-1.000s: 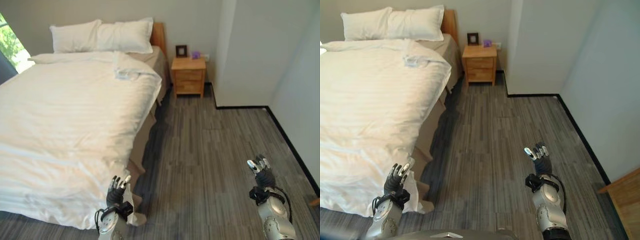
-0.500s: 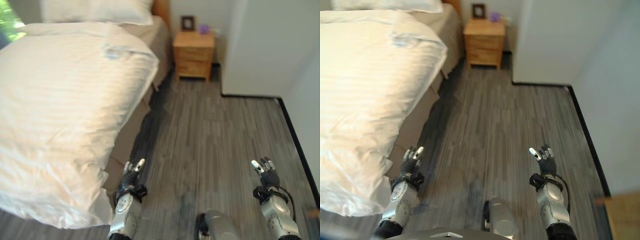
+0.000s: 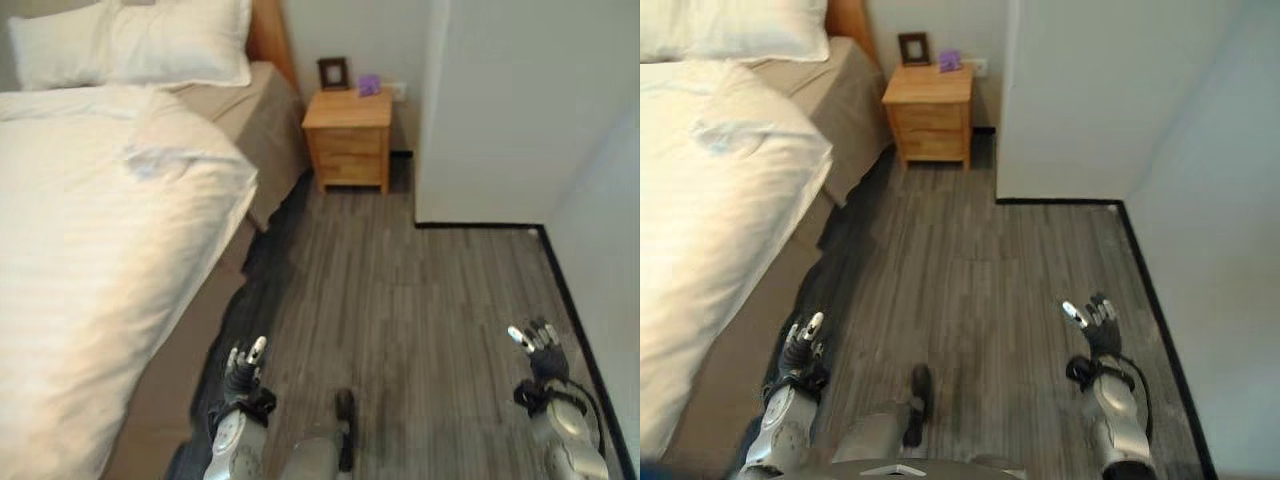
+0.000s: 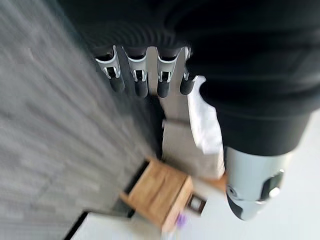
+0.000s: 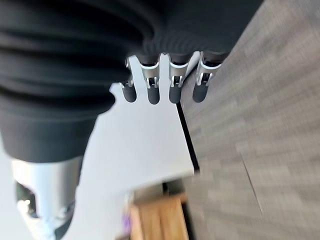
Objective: Making the bed.
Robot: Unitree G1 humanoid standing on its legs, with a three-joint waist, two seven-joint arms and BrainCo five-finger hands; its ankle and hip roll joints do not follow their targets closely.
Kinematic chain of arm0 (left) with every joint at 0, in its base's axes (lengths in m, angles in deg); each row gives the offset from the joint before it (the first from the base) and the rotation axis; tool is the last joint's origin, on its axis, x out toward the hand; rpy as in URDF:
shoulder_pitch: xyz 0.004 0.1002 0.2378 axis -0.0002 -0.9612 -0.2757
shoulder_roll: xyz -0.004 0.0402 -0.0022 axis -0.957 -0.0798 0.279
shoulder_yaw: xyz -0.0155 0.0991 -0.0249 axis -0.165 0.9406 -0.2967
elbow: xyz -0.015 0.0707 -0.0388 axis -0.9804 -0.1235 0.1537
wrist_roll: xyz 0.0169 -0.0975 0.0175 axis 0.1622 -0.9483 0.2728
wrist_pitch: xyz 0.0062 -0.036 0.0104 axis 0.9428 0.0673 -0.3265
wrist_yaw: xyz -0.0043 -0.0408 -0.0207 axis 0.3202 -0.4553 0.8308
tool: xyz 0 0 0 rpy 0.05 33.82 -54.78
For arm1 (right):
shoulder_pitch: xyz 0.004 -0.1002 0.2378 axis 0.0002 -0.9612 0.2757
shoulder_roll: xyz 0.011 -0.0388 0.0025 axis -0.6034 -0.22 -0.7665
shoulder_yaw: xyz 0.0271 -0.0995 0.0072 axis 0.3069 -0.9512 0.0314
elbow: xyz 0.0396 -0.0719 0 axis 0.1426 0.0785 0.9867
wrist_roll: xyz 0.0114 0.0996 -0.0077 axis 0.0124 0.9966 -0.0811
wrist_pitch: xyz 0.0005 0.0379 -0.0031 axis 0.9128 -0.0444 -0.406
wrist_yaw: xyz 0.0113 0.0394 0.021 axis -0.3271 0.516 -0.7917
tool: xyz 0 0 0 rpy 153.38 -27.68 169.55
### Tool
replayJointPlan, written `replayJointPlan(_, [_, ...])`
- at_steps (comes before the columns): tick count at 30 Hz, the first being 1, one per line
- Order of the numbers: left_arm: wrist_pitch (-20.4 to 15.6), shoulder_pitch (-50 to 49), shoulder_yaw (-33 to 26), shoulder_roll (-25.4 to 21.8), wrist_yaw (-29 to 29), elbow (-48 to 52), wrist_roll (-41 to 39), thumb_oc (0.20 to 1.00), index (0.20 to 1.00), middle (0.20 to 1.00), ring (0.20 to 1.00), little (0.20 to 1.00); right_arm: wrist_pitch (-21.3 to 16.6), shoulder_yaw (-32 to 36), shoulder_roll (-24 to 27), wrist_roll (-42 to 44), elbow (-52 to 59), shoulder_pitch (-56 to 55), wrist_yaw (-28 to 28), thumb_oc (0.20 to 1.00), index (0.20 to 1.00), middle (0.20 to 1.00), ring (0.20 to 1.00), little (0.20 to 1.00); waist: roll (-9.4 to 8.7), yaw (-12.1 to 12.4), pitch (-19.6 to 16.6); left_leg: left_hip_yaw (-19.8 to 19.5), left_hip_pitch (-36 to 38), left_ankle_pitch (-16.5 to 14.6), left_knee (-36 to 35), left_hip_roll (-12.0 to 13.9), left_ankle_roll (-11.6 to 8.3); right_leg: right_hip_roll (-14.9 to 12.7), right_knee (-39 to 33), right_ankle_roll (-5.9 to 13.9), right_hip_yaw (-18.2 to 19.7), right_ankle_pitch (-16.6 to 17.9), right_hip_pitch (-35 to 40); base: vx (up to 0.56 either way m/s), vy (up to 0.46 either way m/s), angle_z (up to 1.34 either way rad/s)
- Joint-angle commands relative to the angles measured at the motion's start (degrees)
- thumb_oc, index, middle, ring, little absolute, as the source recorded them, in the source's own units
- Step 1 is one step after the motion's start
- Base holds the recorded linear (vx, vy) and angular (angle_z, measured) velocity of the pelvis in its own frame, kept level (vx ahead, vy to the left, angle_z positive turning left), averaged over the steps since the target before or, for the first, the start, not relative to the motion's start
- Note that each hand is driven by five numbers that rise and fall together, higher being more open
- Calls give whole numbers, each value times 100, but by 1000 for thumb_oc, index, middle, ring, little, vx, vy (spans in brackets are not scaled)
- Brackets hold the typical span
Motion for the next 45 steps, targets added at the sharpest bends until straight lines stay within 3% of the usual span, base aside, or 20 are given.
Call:
replayJointPlan(1, [-378, 507, -228, -30, -40, 220, -73, 1000, 1000, 1000, 1000, 1000, -309, -41, 246, -18, 458, 492, 62, 1000, 1000, 1000, 1000, 1000, 52, 45, 20, 411, 110, -812, 702, 910, -1772, -754, -2191, 453, 89, 1997, 159, 196, 191, -89])
replayJointPlan(4, [-348, 534, -222, -111, -43, 309, 6, 1000, 1000, 1000, 1000, 1000, -262, -134, 171, -76, 537, 416, 164, 1000, 1000, 1000, 1000, 1000, 16, -31, 9, 579, 448, -1020, 477, 768, -1529, -913, -912, 726, 342, 2379, -423, 174, 201, -63])
replayJointPlan(5, [-348, 536, -222, -110, -43, 308, 7, 1000, 1000, 1000, 1000, 1000, -260, -132, 171, -77, 538, 418, 163, 1000, 1000, 1000, 1000, 1000, 25, -18, -13, 590, 421, -1006, 473, 783, -1531, -899, -913, 723, 357, 2398, -459, 105, 232, -7])
replayJointPlan(6, [-356, 592, -189, -188, -28, 276, 111, 1000, 1000, 1000, 1000, 1000, -247, -176, 160, -91, 594, 432, 200, 1000, 1000, 1000, 1000, 1000, 72, -149, 130, 617, 695, -1087, 369, 724, -1389, -956, 64, 875, 435, 3076, -1037, 61, 210, 1])
replayJointPlan(7, [-349, 671, -141, -236, 17, 244, 182, 1000, 1000, 1000, 1000, 1000, -246, -221, 137, -112, 584, 463, 197, 1000, 1000, 1000, 1000, 1000, 147, -257, 240, 626, 787, -1064, 315, 761, -1367, -915, 426, 891, 552, 3232, -1289, 110, 267, 1])
replayJointPlan(8, [-330, 719, -129, -253, 29, 205, 266, 1000, 1000, 1000, 1000, 1000, -214, -251, 101, -124, 565, 462, 204, 1000, 1000, 1000, 1000, 1000, 224, -309, 274, 591, 854, -1073, 251, 813, -1379, -882, 551, 848, 622, 3106, -1467, 121, 177, 36])
replayJointPlan(11, [-407, 723, -144, -290, -34, 217, 340, 1000, 1000, 1000, 1000, 1000, -172, -265, 95, -163, 499, 465, 239, 1000, 1000, 1000, 1000, 1000, 284, -434, 267, 594, 1106, -1164, 120, 771, -1440, -966, -165, 762, 398, 2860, -1721, 173, 104, 57])
replayJointPlan(13, [-475, 790, -159, -298, -52, 208, 214, 1000, 1000, 1000, 1000, 1000, -207, -263, 133, -103, 416, 524, 230, 1000, 1000, 1000, 1000, 1000, 207, -577, 270, 482, 1182, -1229, 75, 628, -1476, -735, -1167, 727, 548, 2718, -1670, 164, 39, -1])
replayJointPlan(14, [-478, 828, -158, -293, -39, 142, 193, 1000, 1000, 1000, 1000, 1000, -220, -276, 128, -65, 341, 490, 245, 1000, 1000, 1000, 1000, 1000, 176, -656, 254, 382, 1221, -1280, 58, 597, -1478, -626, -1422, 708, 855, 2630, -1516, 151, 19, 4])
replayJointPlan(20, [-318, 360, -260, -128, -221, -370, 200, 1000, 1000, 1000, 1000, 1000, -274, -198, 82, 87, 325, 388, 292, 1000, 1000, 1000, 1000, 1000, 36, -474, -129, 325, 1354, -1332, -58, 559, -1521, -652, -2422, 659, 779, 2765, -715, 142, -16, 32])
replayJointPlan(27, [-169, 167, -183, -184, -274, -429, 363, 1000, 1000, 1000, 1000, 1000, -205, -301, 11, 49, 490, 211, 394, 1000, 1000, 1000, 1000, 1000, 21, -429, -270, 255, 1364, -1381, -58, 566, -1556, -620, -2549, 651, 710, 2743, -565, 51, -8, 13])
replayJointPlan(45, [-229, 320, -29, -157, -204, -469, 349, 1000, 1000, 1000, 1000, 1000, -173, -479, 10, 5, 448, 233, 413, 1000, 1000, 1000, 1000, 1000, 25, -555, -355, 405, 1333, -1432, -58, 590, -1570, -577, -2549, 680, 887, 2780, -640, 0, 3, -7])
